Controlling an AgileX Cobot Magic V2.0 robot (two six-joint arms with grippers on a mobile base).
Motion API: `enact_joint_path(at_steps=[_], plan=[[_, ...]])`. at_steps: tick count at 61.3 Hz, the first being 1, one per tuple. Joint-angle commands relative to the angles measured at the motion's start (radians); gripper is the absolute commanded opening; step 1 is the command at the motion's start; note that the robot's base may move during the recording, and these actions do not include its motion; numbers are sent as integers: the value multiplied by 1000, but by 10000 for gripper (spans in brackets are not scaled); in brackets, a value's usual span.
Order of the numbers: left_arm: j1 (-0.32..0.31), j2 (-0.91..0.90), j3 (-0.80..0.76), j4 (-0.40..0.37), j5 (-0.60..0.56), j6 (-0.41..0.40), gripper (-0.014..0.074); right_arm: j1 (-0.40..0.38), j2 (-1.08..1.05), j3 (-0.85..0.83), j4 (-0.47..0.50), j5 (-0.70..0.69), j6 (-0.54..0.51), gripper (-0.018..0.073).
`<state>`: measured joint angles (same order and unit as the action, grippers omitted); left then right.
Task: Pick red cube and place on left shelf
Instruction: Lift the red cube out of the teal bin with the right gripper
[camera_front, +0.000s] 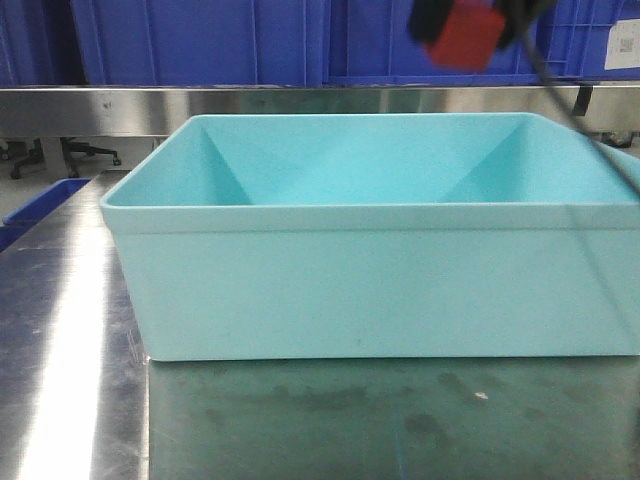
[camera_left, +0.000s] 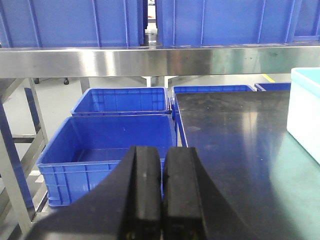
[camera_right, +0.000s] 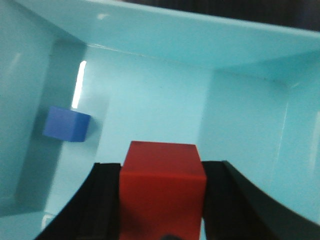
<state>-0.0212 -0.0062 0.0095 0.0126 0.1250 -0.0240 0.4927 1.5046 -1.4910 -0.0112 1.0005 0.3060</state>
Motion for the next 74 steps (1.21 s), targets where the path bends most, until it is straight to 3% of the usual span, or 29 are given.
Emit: enact_joint_path(at_steps=[1,11,36,74], plan=[[-6,-15,23,-6,-86,-1,102,27,-121,1,-12,-57,-57,204],[-6,-15,23,-6,-86,-1,102,64,-271,137,-12,-124,-88,204],[-6,-15,23,-6,-86,-1,102,65,-683,621,-12,-438,-88,204],[-6,-15,23,-6,-86,-1,102,65,-1049,839,-13,-629,-163,204]])
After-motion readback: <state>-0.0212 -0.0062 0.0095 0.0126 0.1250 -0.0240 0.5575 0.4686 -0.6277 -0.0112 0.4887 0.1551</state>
